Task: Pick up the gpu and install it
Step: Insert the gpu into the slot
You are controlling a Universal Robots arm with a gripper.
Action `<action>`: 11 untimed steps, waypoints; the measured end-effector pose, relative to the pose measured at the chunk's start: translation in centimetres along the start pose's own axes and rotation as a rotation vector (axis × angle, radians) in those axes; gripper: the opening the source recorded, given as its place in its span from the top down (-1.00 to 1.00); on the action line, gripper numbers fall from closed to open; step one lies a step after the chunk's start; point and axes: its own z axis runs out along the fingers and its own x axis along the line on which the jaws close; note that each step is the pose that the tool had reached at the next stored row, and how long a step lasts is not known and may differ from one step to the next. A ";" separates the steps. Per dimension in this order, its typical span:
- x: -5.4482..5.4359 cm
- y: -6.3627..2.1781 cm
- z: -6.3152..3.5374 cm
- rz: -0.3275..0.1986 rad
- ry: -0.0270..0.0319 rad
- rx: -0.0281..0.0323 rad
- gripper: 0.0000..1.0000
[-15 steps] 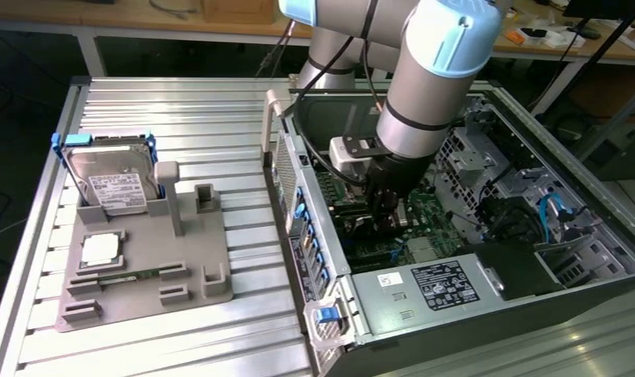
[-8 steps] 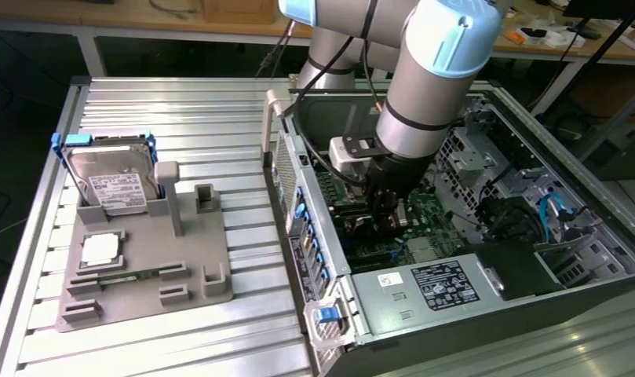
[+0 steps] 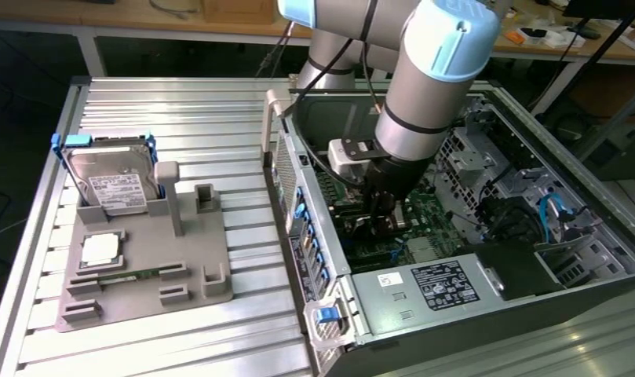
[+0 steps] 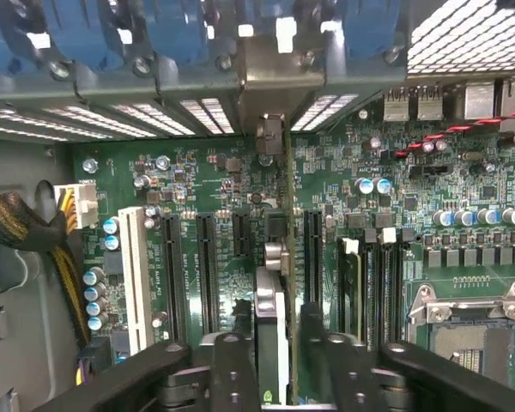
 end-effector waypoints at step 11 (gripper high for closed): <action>0.0 -0.08 -1.95 0.000 0.0001 0.0136 0.19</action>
